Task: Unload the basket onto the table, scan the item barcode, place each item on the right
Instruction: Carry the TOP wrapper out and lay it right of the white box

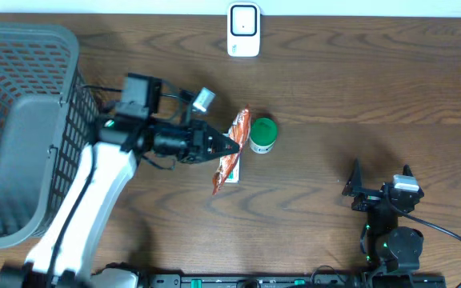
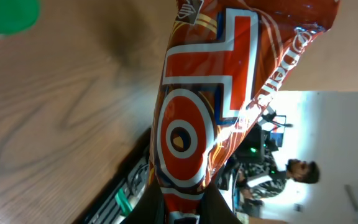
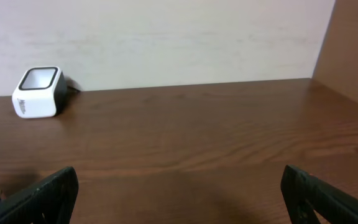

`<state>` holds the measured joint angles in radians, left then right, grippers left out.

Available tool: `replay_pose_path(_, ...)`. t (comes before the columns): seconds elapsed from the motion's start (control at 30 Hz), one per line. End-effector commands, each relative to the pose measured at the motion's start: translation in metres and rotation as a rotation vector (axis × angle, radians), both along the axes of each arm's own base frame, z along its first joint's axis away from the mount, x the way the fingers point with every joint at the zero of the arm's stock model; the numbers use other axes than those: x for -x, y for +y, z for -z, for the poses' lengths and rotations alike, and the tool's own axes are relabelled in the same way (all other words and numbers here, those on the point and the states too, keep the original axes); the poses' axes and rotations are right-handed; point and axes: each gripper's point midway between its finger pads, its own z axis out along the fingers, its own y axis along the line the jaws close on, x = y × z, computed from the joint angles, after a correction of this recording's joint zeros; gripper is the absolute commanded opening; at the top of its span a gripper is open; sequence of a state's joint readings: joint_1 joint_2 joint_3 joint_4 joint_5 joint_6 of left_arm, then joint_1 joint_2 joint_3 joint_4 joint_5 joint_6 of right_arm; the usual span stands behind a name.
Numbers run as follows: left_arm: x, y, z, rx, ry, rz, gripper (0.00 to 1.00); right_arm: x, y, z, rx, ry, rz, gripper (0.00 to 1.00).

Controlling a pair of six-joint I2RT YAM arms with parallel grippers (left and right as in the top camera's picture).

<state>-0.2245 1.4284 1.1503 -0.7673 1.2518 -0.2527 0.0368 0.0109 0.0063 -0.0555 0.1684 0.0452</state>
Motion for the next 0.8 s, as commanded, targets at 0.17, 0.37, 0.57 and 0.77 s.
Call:
replay_pose_path(0.17,-0.006,-0.012,0.053,0.159,0.123,0.121,0.07,0.000,-0.001,0.000,-0.010,-0.001,0.004,0.99)
replay_pose_path(0.37,-0.008,-0.014,0.079,0.243,0.190,0.136,0.08,0.000,-0.001,0.000,-0.010,-0.001,0.004,0.99)
replay_pose_path(0.57,-0.012,-0.015,0.102,0.238,0.243,0.130,0.08,0.000,-0.001,0.000,-0.010,-0.001,0.004,0.99)
replay_pose_path(0.77,-0.015,-0.014,0.115,0.245,0.274,0.120,0.08,0.000,-0.001,0.000,-0.010,-0.001,0.004,0.99)
